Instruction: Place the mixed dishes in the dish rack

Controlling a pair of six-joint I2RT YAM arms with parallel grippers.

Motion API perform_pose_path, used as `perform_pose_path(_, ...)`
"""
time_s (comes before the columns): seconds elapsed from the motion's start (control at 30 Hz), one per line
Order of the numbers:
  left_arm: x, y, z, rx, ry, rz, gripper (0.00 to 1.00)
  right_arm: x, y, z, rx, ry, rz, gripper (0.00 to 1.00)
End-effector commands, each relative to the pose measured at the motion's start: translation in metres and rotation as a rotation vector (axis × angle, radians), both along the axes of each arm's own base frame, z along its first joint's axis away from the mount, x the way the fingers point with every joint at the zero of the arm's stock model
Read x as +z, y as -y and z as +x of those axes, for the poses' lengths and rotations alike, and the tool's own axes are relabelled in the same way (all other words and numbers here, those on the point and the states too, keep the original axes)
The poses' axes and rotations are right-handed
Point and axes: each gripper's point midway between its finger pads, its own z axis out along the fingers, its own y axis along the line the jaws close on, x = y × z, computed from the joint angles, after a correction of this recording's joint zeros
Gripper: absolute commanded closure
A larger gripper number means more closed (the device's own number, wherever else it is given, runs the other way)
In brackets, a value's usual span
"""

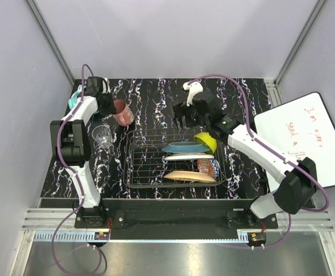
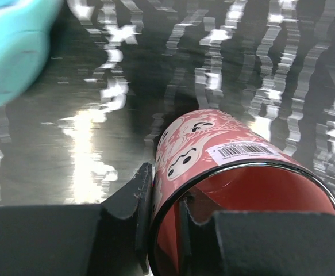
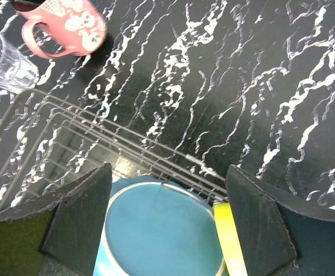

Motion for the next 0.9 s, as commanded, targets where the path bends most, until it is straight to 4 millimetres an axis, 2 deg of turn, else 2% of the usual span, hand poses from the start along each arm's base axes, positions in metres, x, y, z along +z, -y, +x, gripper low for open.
perform_pose_path(0.0,0.128,0.056,0.020,-0.110,0.283,-0.243,1.00,0.018,0.010,0.010,-0.044,-0.046,0.151,0.13)
perform_pose_path(0.03,0.140,0.062,0.018,-0.117,0.301,-0.275,1.00,0.022,0.004,0.006,0.002,-0.085,0.213,0.13)
perform_pose_path(0.07,0.160,0.068,0.016,-0.114,0.337,-0.323,1.00,0.030,0.003,0.009,0.011,-0.093,0.267,0.13)
perform_pose_path(0.17,0.206,0.088,0.006,-0.177,0.414,-0.443,1.00,0.055,0.011,0.015,0.054,-0.176,0.483,0.11)
perform_pose_path(0.27,0.243,0.093,0.001,-0.193,0.485,-0.520,1.00,0.078,0.005,0.015,0.116,-0.215,0.643,0.09)
perform_pose_path(0.3,0.262,0.094,0.001,-0.205,0.523,-0.538,1.00,0.085,-0.001,0.007,0.182,-0.246,0.684,0.09)
perform_pose_path(0.33,0.280,0.095,0.001,-0.204,0.558,-0.571,1.00,0.100,-0.001,0.010,0.224,-0.207,0.739,0.09)
perform_pose_path(0.37,0.292,0.097,-0.001,-0.216,0.583,-0.597,1.00,0.104,-0.007,0.008,0.244,-0.269,0.817,0.08)
perform_pose_path(0.4,0.304,0.099,-0.003,-0.218,0.610,-0.627,1.00,0.110,-0.012,-0.003,0.331,-0.320,0.869,0.08)
perform_pose_path(0.43,0.331,0.102,-0.005,-0.220,0.680,-0.685,1.00,0.118,-0.015,0.003,0.403,-0.275,0.940,0.08)
perform_pose_path(0.47,0.337,0.104,-0.005,-0.219,0.701,-0.714,1.00,0.128,-0.019,-0.007,0.444,-0.410,1.056,0.08)
perform_pose_path(0.5,0.348,0.106,-0.007,-0.223,0.734,-0.735,1.00,0.153,-0.019,-0.012,0.563,-0.308,1.123,0.10)
perform_pose_path(0.53,0.362,0.109,-0.007,-0.236,0.775,-0.747,1.00,0.138,-0.025,-0.001,0.575,-0.381,1.179,0.12)
perform_pose_path(0.57,0.379,0.115,-0.009,-0.261,0.805,-0.745,1.00,0.147,-0.025,-0.002,0.587,-0.503,1.287,0.14)
perform_pose_path(0.6,0.386,0.115,-0.009,-0.267,0.818,-0.740,1.00,0.160,-0.021,-0.007,0.674,-0.440,1.330,0.14)
perform_pose_path(0.63,0.385,0.115,-0.005,-0.271,0.814,-0.736,1.00,0.156,-0.024,0.003,0.679,-0.471,1.364,0.12)
perform_pose_path(0.67,0.401,0.130,-0.011,-0.315,0.838,-0.742,1.00,0.161,-0.026,0.004,0.687,-0.486,1.391,0.11)
perform_pose_path(0.8,0.405,0.143,-0.015,-0.335,0.845,-0.762,1.00,0.177,-0.038,0.008,0.699,-0.425,1.360,0.08)
perform_pose_path(0.87,0.394,0.154,-0.017,-0.346,0.818,-0.782,1.00,0.185,-0.040,0.013,0.705,-0.429,1.400,0.11)
